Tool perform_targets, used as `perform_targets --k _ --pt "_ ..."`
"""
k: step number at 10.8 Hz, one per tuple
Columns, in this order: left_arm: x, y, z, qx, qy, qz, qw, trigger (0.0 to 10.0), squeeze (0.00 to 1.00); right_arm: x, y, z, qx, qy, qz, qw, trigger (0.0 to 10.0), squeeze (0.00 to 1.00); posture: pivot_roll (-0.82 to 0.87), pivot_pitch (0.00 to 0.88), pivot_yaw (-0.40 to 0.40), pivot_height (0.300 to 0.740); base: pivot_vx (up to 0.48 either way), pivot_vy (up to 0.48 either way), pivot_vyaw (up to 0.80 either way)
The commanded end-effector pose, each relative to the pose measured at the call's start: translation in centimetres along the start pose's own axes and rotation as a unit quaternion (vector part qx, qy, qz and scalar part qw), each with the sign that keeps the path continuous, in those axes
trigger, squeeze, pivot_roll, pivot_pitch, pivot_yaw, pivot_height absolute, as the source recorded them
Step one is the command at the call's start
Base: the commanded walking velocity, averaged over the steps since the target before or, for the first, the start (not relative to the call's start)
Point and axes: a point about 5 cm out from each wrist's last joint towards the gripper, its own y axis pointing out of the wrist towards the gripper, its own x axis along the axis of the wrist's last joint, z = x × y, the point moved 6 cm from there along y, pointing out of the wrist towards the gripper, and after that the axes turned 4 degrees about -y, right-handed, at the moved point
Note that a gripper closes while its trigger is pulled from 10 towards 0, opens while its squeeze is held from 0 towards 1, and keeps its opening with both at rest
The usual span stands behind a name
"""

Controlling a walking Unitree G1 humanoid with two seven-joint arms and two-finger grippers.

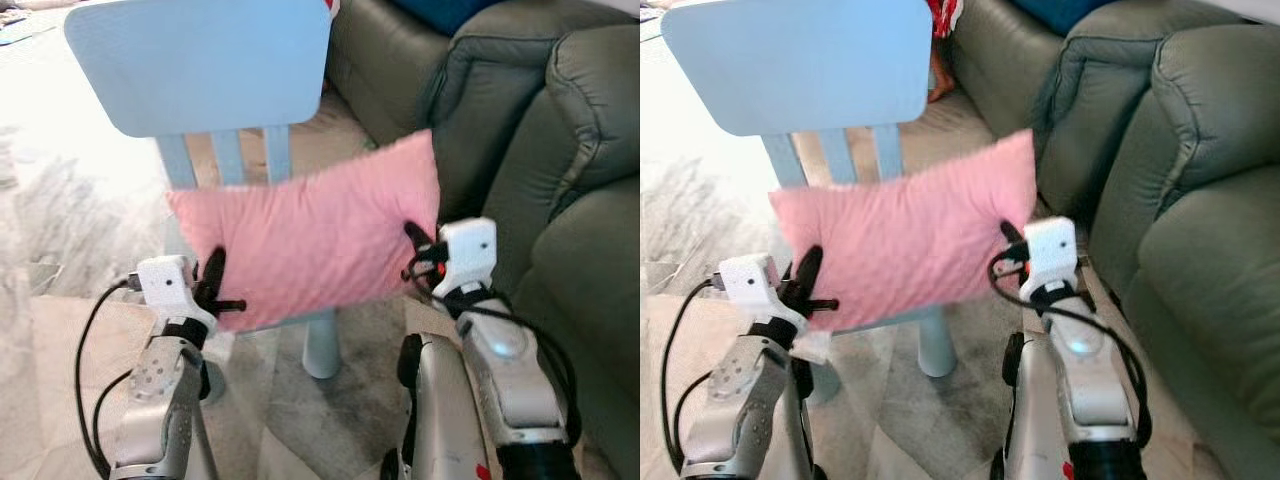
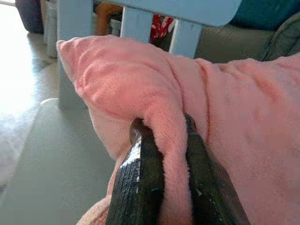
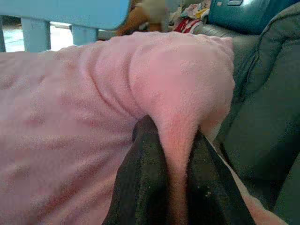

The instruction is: Move the pillow to the sofa

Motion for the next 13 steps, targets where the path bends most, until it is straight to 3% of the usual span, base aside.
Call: perform_targets --k 1,4,11,13 --pt "0.9 -0.1 0.7 0.01 0.018 -0.01 1.0 10.0 0.0 0.9 -0.1 -0.3 -0.01 -0.003 -0.012 1.0 10.0 0.0 -0.12 0.0 -0.003 0.365 0.0 0.0 0.0" --pt "1.7 0.0 1.3 0.014 0.029 -0.015 0.999 10.0 0.0 0.8 0.5 -0.2 -0.015 0.011 -0.003 1.0 10.0 0.0 -0.11 0.0 0.001 0.365 0.0 0.0 0.0" --pt "1.2 0.0 0.6 0.001 0.029 -0.002 1.0 10.0 0.0 0.4 0.3 -0.4 -0.02 0.04 0.007 0.999 10.0 0.0 -0.11 0.0 0.009 0.365 0.0 0.0 0.0" --pt "1.1 0.3 -0.1 -0.005 0.022 -0.002 1.0 10.0 0.0 0.5 0.3 -0.5 -0.021 0.041 0.005 0.999 10.0 0.0 -0.12 0.0 0.009 0.388 0.0 0.0 0.0"
